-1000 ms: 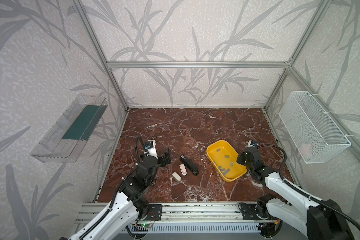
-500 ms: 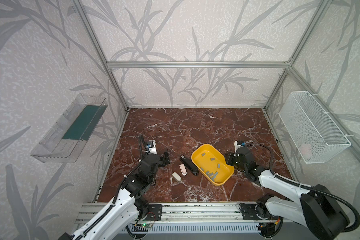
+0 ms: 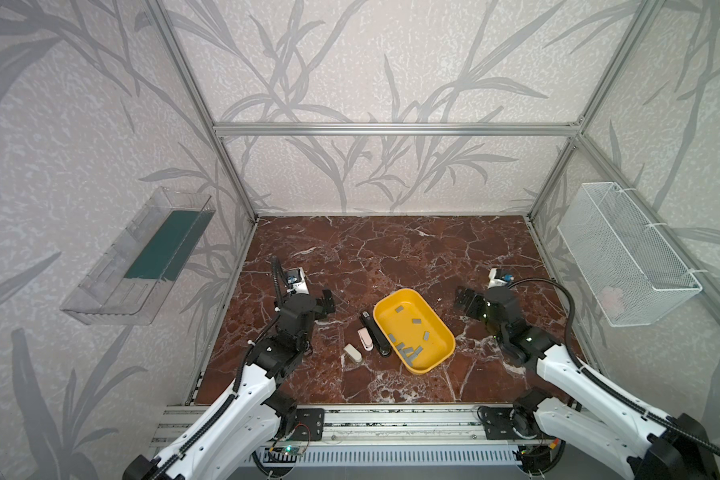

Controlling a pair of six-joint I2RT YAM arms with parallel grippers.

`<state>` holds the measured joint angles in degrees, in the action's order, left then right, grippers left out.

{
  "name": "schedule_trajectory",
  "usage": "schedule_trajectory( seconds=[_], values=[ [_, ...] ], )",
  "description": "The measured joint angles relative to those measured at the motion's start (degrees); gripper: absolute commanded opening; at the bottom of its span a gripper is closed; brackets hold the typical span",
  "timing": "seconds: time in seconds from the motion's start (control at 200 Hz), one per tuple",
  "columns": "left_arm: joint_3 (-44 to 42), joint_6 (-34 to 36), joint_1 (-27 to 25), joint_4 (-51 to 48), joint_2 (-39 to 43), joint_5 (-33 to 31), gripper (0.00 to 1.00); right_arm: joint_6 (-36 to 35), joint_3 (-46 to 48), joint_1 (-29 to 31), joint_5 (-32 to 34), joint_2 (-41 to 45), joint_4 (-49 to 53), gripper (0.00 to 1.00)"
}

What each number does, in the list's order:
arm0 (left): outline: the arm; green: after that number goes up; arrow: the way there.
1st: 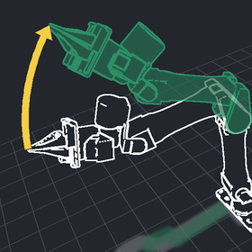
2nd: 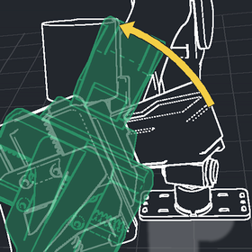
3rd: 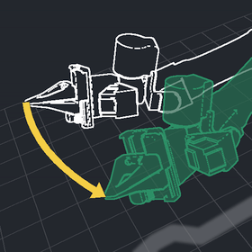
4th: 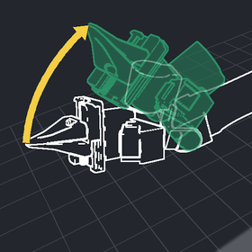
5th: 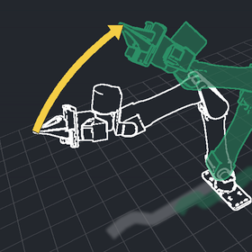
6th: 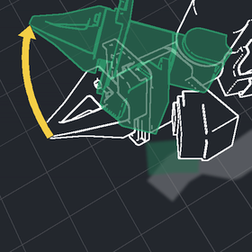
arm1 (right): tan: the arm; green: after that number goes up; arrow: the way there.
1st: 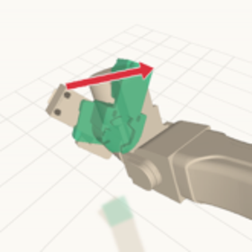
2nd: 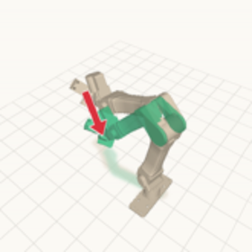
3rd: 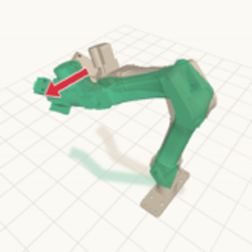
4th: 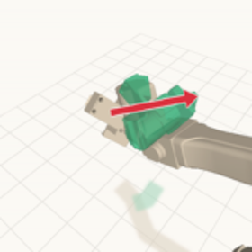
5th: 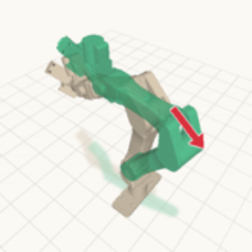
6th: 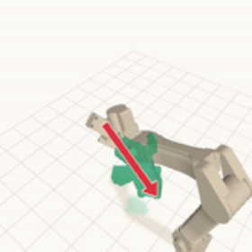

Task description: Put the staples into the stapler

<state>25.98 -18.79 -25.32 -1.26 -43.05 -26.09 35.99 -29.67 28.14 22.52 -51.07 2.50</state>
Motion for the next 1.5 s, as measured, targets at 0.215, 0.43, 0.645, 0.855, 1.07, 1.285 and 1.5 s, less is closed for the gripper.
schedule_trajectory(
  seconds=[0.215, 0.43, 0.645, 0.855, 1.07, 1.285, 1.5],
  values=[
    [-6.1, 8.6, 9.5, 17.8, -6.2, -8.2, 1.00, -18.6, 7.8, -9.5, 7.4, 3.7, -11.1, 0.99],
    [-11.4, 14.9, 19.0, 39.4, -27.6, -7.7, 1.00, -25.4, 16.4, -22.4, 3.1, -8.2, -29.1, 0.99],
    [-12.1, 16.1, 21.9, 54.0, -38.4, 0.3, 1.00, -31.7, 19.8, -22.5, -3.8, -27.1, -51.5, 0.99],
    [-10.3, 13.9, 26.3, 58.0, -45.8, 6.4, 1.00, -35.2, 14.6, -22.3, -9.7, -39.2, -59.6, 0.99],
    [-6.5, 14.2, 26.2, 58.4, -46.5, 9.6, 0.99, -36.7, 10.2, -22.1, -11.1, -39.1, -60.8, 0.99],
    [-6.5, 14.3, 26.2, 58.2, -46.5, 10.2, 0.99, -37.2, 10.2, -22.0, -11.5, -39.6, -60.9, 0.99],
    [-6.5, 14.3, 26.2, 58.2, -46.5, 10.4, 1.00, -37.8, 10.2, -21.8, -12.1, -39.6, -60.8, 0.99]
  ],
)
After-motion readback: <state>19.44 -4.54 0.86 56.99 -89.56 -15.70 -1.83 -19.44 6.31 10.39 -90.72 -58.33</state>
